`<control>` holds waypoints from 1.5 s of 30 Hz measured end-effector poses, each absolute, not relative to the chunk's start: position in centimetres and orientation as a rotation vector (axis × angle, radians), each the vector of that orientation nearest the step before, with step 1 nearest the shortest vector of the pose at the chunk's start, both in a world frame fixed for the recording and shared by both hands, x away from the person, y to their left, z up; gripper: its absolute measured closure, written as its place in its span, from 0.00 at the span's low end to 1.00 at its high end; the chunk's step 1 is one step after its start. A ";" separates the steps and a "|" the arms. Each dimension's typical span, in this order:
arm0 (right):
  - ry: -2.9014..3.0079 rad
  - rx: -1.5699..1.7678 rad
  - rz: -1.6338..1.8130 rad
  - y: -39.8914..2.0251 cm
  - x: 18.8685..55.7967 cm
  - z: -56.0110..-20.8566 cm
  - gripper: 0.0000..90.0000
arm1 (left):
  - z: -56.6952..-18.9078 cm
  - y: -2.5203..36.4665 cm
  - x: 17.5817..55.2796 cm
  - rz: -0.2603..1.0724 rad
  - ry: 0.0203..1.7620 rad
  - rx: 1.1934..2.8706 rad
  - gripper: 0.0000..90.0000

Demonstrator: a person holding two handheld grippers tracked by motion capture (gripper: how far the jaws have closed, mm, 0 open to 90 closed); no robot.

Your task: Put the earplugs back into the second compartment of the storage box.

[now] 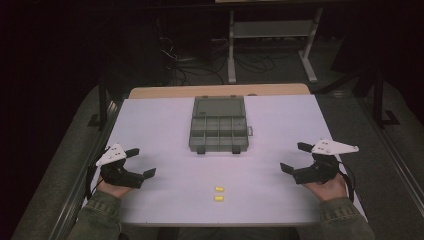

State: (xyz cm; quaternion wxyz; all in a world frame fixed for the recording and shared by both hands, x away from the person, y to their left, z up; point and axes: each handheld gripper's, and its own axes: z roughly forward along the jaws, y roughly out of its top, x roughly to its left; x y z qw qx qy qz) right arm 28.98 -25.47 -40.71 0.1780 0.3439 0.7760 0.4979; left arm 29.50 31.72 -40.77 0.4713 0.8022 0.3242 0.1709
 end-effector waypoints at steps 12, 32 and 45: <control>2.191 0.992 1.405 -25.8 28.8 -40.8 0.02 | -40.5 31.1 29.2 0.409 0.752 2.023 0.01; 2.198 0.988 1.393 -25.8 28.7 -40.8 0.02 | -37.6 27.3 30.7 0.352 0.576 2.210 0.01; 2.200 0.983 1.394 -25.7 28.7 -40.9 0.02 | -36.9 24.0 31.6 0.314 0.477 2.286 0.01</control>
